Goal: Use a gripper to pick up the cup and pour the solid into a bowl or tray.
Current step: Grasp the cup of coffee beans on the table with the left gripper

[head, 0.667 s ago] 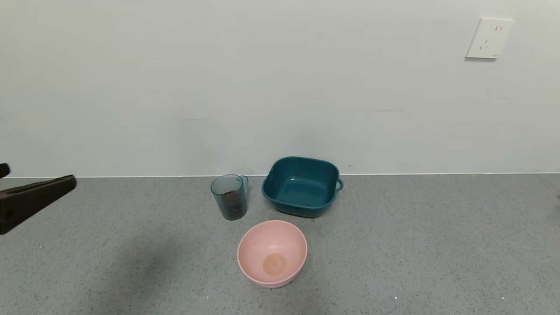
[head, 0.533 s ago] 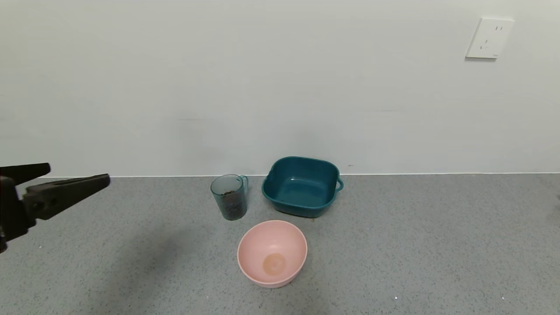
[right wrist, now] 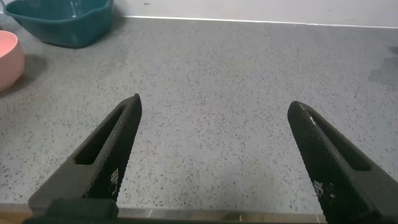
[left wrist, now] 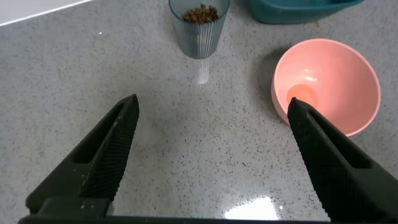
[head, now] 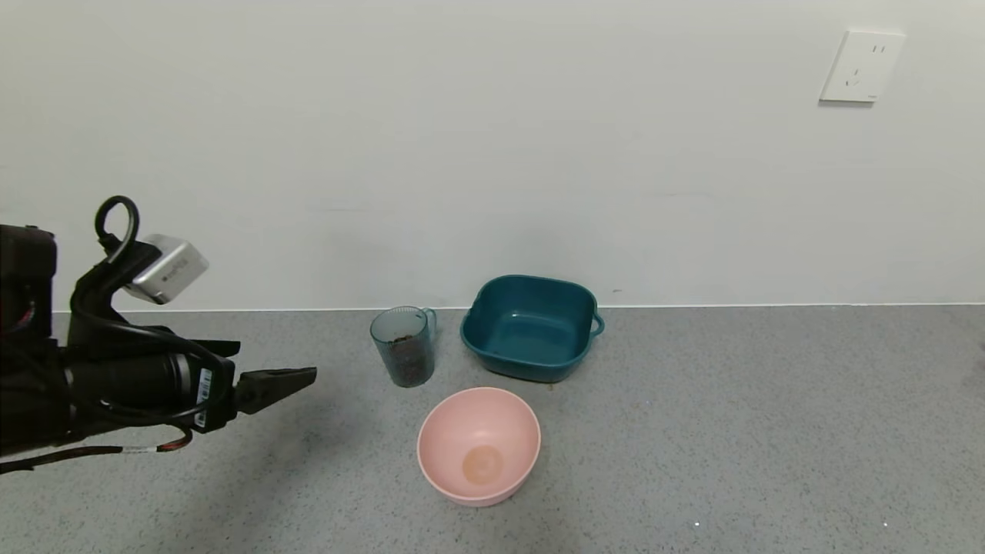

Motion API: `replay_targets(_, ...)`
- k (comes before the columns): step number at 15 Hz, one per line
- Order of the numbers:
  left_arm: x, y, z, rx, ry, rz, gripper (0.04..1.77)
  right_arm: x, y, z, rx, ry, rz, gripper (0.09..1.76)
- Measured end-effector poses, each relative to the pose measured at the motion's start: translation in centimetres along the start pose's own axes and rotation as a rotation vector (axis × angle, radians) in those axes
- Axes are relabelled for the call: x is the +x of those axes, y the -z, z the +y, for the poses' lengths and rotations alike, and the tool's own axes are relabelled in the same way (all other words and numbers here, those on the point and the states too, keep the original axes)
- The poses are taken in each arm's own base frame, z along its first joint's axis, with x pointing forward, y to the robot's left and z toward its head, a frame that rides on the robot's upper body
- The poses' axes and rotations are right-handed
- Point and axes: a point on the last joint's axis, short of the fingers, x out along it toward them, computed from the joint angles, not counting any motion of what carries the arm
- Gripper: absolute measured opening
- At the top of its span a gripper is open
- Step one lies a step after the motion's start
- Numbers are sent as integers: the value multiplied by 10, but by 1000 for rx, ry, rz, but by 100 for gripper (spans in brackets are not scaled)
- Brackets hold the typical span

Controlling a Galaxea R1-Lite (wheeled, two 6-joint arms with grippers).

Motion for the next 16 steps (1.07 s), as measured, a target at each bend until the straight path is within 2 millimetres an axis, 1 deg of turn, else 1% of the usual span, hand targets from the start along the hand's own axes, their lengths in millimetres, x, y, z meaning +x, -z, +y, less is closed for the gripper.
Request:
replay_targets(3,24,10,1,13,8,33,172,0,0,0,0,0,0,171)
replay_targets(6,54,20,1,22,-1,47,172,0,0,0,0,0,0,171)
replay_targets(12,110,43,5,37,5,-16,172,0,0,0,0,0,0,171)
replay_targets(16,139,64,8,37,6,-64,172,0,0,0,0,0,0,171)
